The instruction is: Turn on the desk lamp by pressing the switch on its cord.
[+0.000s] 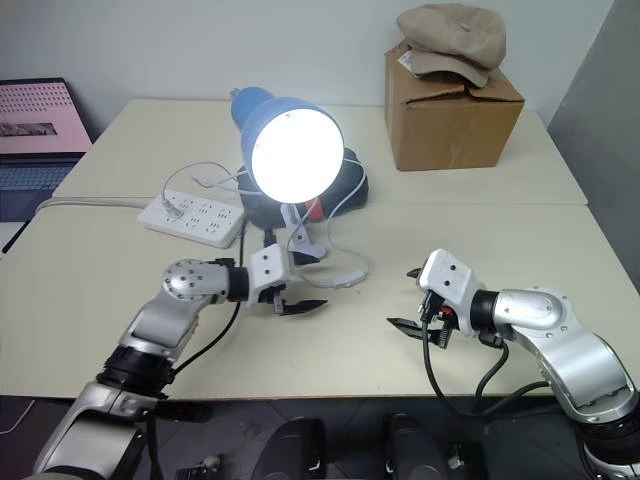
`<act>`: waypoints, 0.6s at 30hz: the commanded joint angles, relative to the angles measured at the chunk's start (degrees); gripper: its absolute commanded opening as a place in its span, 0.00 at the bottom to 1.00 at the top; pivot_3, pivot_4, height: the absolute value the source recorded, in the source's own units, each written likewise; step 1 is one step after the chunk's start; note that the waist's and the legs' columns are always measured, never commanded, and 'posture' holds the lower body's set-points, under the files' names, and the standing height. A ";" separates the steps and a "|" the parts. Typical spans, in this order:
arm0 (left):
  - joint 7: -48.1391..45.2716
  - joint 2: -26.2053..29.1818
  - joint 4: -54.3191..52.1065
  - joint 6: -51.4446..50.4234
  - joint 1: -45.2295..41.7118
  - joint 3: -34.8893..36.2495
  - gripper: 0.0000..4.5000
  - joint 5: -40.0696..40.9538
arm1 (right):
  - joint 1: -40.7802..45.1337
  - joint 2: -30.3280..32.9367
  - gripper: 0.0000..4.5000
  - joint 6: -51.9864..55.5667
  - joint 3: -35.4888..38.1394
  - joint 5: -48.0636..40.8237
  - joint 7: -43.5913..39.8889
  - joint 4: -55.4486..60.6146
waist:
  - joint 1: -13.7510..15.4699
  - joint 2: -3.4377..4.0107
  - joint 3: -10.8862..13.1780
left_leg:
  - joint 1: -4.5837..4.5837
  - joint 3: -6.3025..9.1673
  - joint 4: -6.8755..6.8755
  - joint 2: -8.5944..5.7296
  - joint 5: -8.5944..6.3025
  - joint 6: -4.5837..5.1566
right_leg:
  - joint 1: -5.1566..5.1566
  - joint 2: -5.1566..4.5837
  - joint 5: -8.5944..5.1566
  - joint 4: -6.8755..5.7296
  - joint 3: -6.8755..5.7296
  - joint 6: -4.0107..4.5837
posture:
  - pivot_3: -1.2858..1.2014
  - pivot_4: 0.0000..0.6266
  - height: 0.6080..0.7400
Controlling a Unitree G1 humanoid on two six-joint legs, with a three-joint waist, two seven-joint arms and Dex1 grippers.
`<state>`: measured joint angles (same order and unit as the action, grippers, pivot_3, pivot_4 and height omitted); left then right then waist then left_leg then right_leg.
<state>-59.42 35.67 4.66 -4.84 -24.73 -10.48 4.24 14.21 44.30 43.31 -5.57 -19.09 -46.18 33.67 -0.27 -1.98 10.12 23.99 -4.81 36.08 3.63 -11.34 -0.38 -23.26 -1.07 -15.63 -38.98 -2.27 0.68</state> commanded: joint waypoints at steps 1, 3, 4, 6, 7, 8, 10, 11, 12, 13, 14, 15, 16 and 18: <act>3.44 2.67 -9.86 -3.62 5.18 6.88 0.94 2.72 | 0.83 -0.15 1.00 -6.75 4.36 0.55 0.09 -2.16 | 0.02 0.00 0.00 | 0.00 -0.01 -0.01 0.01 0.00 0.00 | 0.00 0.00 0.00 0.01 0.01 0.00 | 0.52 0.24 1.00; 6.20 3.26 -14.84 -5.58 9.63 11.48 0.94 4.25 | 0.02 -0.37 1.00 -13.40 6.90 0.85 -0.84 -4.11 | 0.04 0.00 0.00 | 0.03 0.01 -0.03 0.01 0.00 0.00 | -0.02 0.00 -0.01 0.03 -0.01 0.01 | 0.52 0.24 1.00; 6.48 3.71 -18.04 -7.91 12.45 13.90 0.94 6.27 | -0.92 0.28 1.00 -15.21 8.17 0.12 -2.41 -4.86 | 0.07 0.00 0.00 | 0.02 0.00 -0.04 0.01 0.00 0.00 | -0.02 0.00 -0.02 0.04 0.01 0.01 | 0.52 0.24 1.00; 6.16 5.03 -24.04 -12.90 18.42 18.39 0.94 10.31 | -2.73 1.79 1.00 -17.01 10.41 -1.94 -5.86 -6.19 | 0.11 0.00 0.00 | 0.03 0.00 -0.05 0.02 0.00 0.00 | -0.02 -0.01 -0.02 0.05 -0.02 0.00 | 0.52 0.24 1.00; 5.58 5.96 -26.49 -14.76 21.46 20.59 0.94 11.99 | -3.47 2.68 1.00 -17.26 11.32 -2.93 -7.58 -6.66 | 0.09 -0.01 0.01 | 0.02 0.00 -0.06 0.02 -0.01 -0.01 | -0.01 -0.01 -0.02 0.06 -0.02 0.01 | 0.52 0.24 1.00; 5.36 6.64 -28.12 -16.01 23.39 21.97 0.94 13.10 | -3.94 3.22 1.00 -17.67 11.87 -3.45 -8.62 -6.98 | 0.09 0.00 0.00 | 0.02 -0.01 -0.07 0.04 -0.01 -0.01 | -0.01 -0.01 -0.02 0.09 -0.01 0.01 | 0.52 0.24 1.00; 4.39 8.12 -30.90 -17.46 28.18 26.31 0.94 15.40 | -4.39 4.53 1.00 -17.63 13.20 -5.25 -11.10 -7.52 | 0.10 0.00 0.01 | -0.02 -0.01 -0.08 0.02 -0.01 -0.01 | 0.02 -0.04 -0.03 0.08 -0.02 0.01 | 0.52 0.24 1.00; 4.46 8.57 -32.11 -18.47 30.13 28.73 0.94 16.58 | -4.27 5.16 1.00 -17.46 13.73 -6.18 -12.30 -7.92 | 0.09 0.01 0.01 | -0.04 -0.01 -0.07 0.03 -0.01 -0.01 | 0.02 -0.04 -0.03 0.06 -0.02 0.02 | 0.52 0.24 1.00; 4.61 8.86 -33.03 -19.21 31.53 30.67 0.94 17.62 | -4.08 5.73 1.00 -17.29 14.01 -6.89 -13.32 -8.33 | 0.07 0.02 0.02 | -0.07 -0.01 -0.07 0.03 -0.01 -0.01 | 0.03 -0.04 -0.03 0.04 -0.02 0.02 | 0.52 0.24 1.00; 4.90 9.05 -33.73 -19.73 32.35 31.93 0.94 18.34 | -3.88 6.15 1.00 -17.38 14.07 -7.23 -14.04 -8.73 | 0.12 0.02 0.02 | -0.10 -0.01 -0.06 0.04 -0.01 -0.01 | 0.03 -0.04 -0.03 0.02 -0.02 0.04 | 0.52 0.24 1.00; 5.51 9.17 -34.26 -20.70 32.74 32.68 0.94 18.90 | -3.65 6.42 1.00 -17.61 13.91 -7.26 -14.45 -9.07 | 0.15 0.02 0.02 | -0.14 0.04 -0.06 0.04 -0.01 -0.01 | 0.05 -0.04 -0.03 0.01 -0.05 0.05 | 0.52 0.24 1.00; 5.90 9.30 -34.67 -21.42 33.05 33.17 0.94 19.36 | -3.49 6.59 1.00 -17.74 13.81 -7.28 -14.73 -9.30 | 0.19 0.02 0.02 | -0.15 0.07 -0.06 0.05 -0.01 -0.01 | 0.04 -0.04 -0.14 0.00 -0.08 0.26 | 0.52 0.24 1.00; 5.96 9.40 -35.23 -21.89 33.40 33.57 0.94 19.86 | -3.22 6.71 1.00 -17.93 13.63 -7.23 -14.91 -9.52 | 0.19 0.02 0.02 | -0.17 0.08 -0.06 0.04 -0.01 -0.01 | 0.05 -0.04 -0.17 0.00 -0.08 0.33 | 0.52 0.24 1.00; 5.82 9.68 -35.90 -22.36 33.84 33.89 0.94 20.52 | -2.75 6.76 1.00 -18.07 13.33 -7.15 -15.03 -9.80 | 0.32 0.02 0.02 | -0.16 0.09 -0.05 0.03 -0.01 -0.02 | 0.05 -0.05 -0.21 0.00 -0.08 0.39 | 0.52 0.24 1.00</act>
<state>-53.80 44.25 -28.93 -26.90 8.97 21.91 23.18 10.25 50.28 26.56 7.00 -25.67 -60.72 23.33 0.05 -1.96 10.13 23.84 -4.74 36.03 3.64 -11.35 -0.39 -23.21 -1.14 -15.84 -38.97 -2.33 1.06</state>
